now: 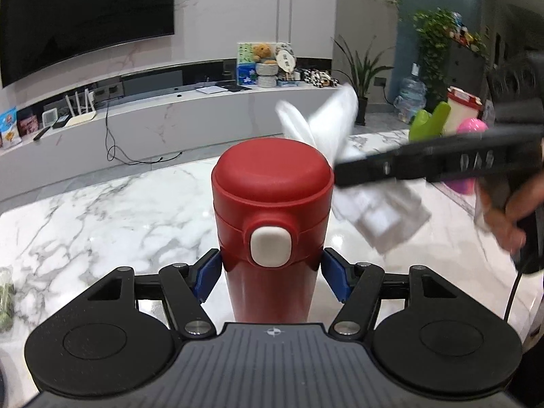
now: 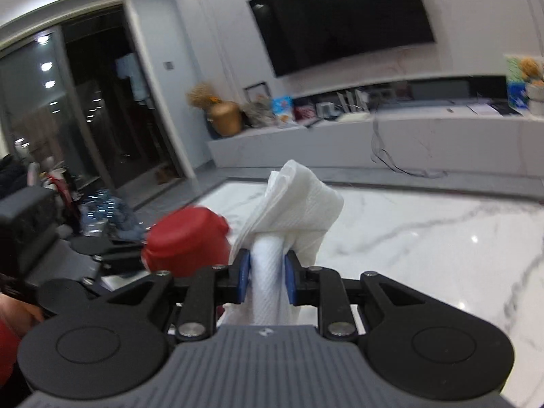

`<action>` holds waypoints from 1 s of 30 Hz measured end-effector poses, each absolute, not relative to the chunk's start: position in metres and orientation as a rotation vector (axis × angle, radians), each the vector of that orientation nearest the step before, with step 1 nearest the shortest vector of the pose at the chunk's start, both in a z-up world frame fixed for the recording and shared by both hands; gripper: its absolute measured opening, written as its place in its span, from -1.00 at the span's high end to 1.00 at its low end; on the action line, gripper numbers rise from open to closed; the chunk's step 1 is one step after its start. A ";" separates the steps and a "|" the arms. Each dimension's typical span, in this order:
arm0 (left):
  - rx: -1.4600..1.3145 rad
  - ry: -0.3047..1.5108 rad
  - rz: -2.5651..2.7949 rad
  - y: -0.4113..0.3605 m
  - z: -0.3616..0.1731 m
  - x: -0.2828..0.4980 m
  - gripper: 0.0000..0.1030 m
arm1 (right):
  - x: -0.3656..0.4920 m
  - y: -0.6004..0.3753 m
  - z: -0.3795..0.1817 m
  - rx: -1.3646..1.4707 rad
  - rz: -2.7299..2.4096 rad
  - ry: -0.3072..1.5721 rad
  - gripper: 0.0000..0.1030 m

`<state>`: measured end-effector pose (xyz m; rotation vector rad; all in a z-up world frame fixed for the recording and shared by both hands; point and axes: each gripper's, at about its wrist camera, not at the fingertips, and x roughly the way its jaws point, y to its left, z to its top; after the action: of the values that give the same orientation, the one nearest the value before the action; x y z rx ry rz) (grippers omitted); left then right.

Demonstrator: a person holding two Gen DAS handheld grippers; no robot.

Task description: Clean container

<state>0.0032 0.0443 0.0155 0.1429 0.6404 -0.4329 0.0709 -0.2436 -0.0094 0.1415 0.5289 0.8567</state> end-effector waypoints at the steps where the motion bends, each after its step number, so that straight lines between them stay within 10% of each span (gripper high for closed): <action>1: 0.154 0.639 -0.436 0.043 0.015 0.002 -0.21 | 0.070 -0.241 -0.008 0.127 0.874 0.527 0.52; 30: 0.159 0.642 -0.426 0.042 0.013 0.002 -0.21 | 0.046 -0.170 -0.074 -0.630 0.824 0.643 0.53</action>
<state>0.0016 0.0423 0.0129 0.1586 0.6421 -0.4262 0.0460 -0.1702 -0.0741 -0.6302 0.6429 0.8237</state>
